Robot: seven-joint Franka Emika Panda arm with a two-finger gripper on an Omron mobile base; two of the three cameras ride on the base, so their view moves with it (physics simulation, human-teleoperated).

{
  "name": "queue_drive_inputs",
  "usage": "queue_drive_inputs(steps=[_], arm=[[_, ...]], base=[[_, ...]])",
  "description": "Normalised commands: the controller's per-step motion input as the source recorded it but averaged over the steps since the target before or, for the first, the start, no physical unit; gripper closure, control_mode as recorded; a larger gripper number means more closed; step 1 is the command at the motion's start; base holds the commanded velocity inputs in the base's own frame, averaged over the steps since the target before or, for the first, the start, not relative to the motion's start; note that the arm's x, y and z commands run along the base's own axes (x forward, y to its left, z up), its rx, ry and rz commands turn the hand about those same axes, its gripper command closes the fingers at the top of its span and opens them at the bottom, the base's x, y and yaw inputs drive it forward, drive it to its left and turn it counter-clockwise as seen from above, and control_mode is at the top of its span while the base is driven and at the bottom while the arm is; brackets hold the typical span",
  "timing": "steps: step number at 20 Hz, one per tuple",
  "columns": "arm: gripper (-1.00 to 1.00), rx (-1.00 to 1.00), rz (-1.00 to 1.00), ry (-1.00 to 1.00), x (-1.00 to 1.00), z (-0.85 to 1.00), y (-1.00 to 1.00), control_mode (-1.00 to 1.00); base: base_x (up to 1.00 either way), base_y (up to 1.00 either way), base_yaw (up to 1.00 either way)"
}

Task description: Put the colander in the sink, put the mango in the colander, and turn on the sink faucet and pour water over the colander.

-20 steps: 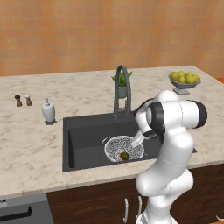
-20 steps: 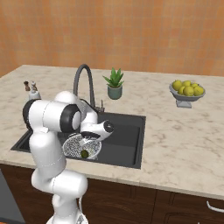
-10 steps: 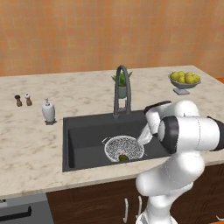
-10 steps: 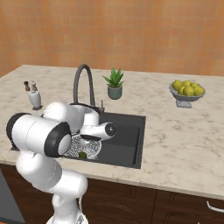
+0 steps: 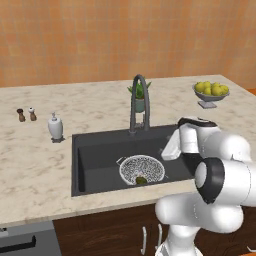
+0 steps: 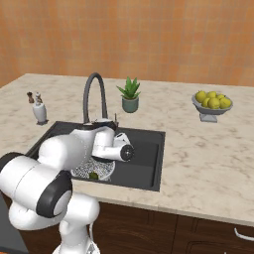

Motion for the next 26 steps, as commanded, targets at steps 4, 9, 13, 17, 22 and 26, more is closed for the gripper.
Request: queue_drive_inputs(steps=[4, 9, 13, 17, 22, 26], arm=[[-1.00, 0.12, 0.00, 0.00, 0.16, 0.39, -0.25, -1.00], [-1.00, 0.18, 0.00, 0.00, 0.36, 0.26, -0.20, -1.00], [-1.00, 0.10, 0.01, -0.14, 0.21, 0.16, -0.01, -1.00], [-1.00, 0.03, 0.00, -0.19, 0.28, 0.02, 0.00, -1.00], [-1.00, 0.02, 0.00, -0.07, 0.22, 0.15, 0.00, -1.00], [-1.00, 0.03, 0.00, 0.00, 0.25, 0.09, 0.04, -1.00]], base=[[0.00, 0.00, 0.00], [0.00, 0.00, 0.00], [0.00, 0.00, 0.00], [0.00, 0.00, 0.00], [0.00, 0.00, 0.00], [0.00, 0.00, 0.00]])
